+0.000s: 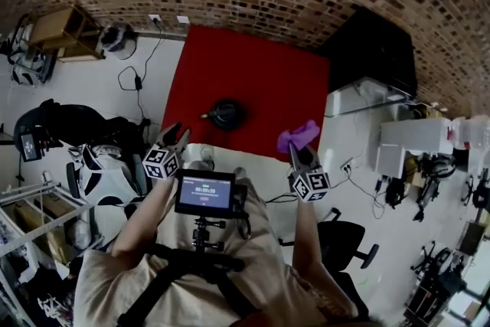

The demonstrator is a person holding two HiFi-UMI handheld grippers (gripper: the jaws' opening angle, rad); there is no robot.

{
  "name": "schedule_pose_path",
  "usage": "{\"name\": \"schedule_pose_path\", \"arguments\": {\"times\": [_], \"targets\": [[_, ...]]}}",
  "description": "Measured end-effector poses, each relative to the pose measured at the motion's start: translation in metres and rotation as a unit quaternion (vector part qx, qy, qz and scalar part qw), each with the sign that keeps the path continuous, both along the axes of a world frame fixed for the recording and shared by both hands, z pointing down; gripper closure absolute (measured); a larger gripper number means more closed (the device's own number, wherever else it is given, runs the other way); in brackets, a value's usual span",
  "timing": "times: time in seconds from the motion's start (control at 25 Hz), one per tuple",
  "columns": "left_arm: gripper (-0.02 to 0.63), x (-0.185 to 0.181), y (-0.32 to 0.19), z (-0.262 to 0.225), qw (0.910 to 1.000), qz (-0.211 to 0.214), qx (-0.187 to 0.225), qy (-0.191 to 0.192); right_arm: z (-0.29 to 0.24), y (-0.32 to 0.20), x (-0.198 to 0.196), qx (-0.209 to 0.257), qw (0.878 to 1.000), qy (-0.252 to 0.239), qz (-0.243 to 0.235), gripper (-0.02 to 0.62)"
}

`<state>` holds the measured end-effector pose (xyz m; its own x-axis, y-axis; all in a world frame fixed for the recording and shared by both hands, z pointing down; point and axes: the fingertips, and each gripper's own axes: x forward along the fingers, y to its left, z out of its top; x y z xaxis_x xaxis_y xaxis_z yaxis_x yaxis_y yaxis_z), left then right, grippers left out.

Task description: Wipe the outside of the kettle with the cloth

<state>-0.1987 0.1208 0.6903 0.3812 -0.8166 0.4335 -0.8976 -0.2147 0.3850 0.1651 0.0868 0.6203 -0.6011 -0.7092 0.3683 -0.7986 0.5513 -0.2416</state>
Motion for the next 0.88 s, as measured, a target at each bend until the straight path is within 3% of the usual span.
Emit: {"name": "schedule_pose_path", "arguments": {"times": [0.32,0.6,0.88], "targets": [[0.446,0.054,0.047,-0.027,0.9991,-0.032,0.027,0.001,0.002,0.038,0.032,0.017,0.999,0.019,-0.034,0.5],[0.446,0.062,0.09,-0.041,0.9952,-0.084,0.046,0.021,0.008,0.059,0.036,0.027,0.997,0.025,-0.065,0.5],[0.446,0.053,0.1,-0.029,0.9957,-0.082,0.034,0.027,0.006,0.077,0.033,0.028,0.998,0.024,-0.051,0.5]]}}
